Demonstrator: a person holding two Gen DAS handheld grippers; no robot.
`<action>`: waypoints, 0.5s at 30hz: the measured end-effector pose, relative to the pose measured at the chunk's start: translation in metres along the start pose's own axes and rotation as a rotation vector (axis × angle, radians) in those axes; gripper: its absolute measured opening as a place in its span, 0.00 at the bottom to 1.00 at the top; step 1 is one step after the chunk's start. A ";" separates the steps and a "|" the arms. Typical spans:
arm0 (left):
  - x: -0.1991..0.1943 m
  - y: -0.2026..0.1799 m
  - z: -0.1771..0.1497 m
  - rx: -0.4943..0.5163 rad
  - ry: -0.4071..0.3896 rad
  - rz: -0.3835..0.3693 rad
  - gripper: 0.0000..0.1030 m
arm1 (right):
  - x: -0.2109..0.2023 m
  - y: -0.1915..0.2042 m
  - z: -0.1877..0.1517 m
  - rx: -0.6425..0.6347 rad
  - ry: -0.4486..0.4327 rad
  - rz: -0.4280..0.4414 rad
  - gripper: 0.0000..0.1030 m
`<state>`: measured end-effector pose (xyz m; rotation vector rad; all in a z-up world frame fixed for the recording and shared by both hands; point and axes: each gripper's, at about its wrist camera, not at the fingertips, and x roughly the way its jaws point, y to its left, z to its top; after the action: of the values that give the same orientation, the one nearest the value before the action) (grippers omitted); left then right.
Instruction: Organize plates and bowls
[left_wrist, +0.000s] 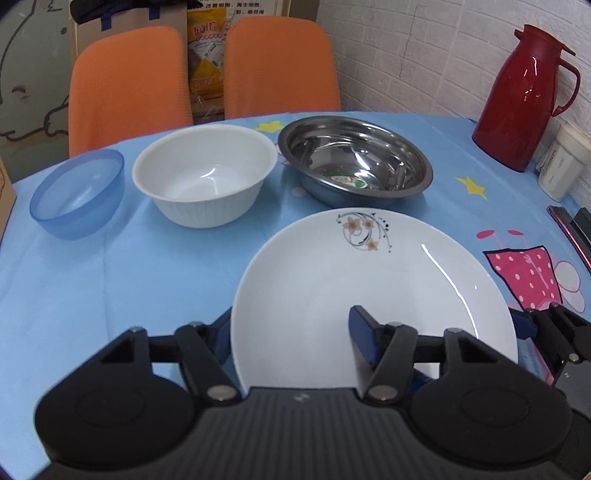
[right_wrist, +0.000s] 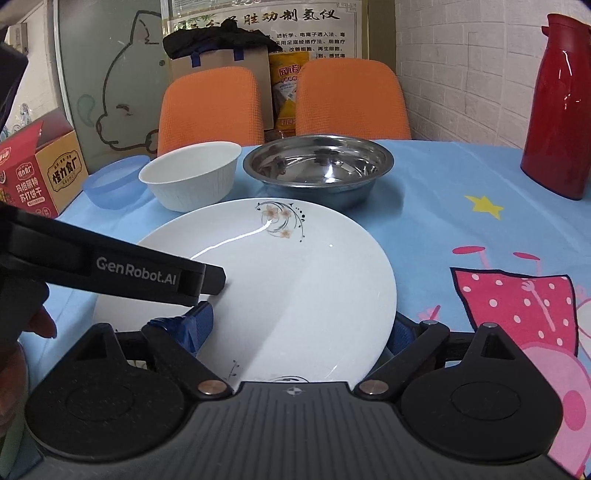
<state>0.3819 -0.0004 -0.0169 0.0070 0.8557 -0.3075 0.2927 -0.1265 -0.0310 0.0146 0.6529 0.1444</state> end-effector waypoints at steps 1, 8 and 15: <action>-0.001 0.000 0.000 -0.009 0.008 -0.004 0.55 | -0.001 0.000 0.000 0.002 0.003 -0.002 0.78; -0.031 -0.006 -0.001 0.009 -0.025 0.000 0.46 | -0.023 0.007 0.001 0.043 -0.016 0.009 0.79; -0.083 0.006 -0.015 -0.016 -0.070 0.014 0.46 | -0.059 0.025 0.003 0.049 -0.055 0.041 0.79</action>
<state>0.3217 0.0292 0.0341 -0.0128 0.7880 -0.2866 0.2453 -0.1099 0.0088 0.0789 0.6009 0.1666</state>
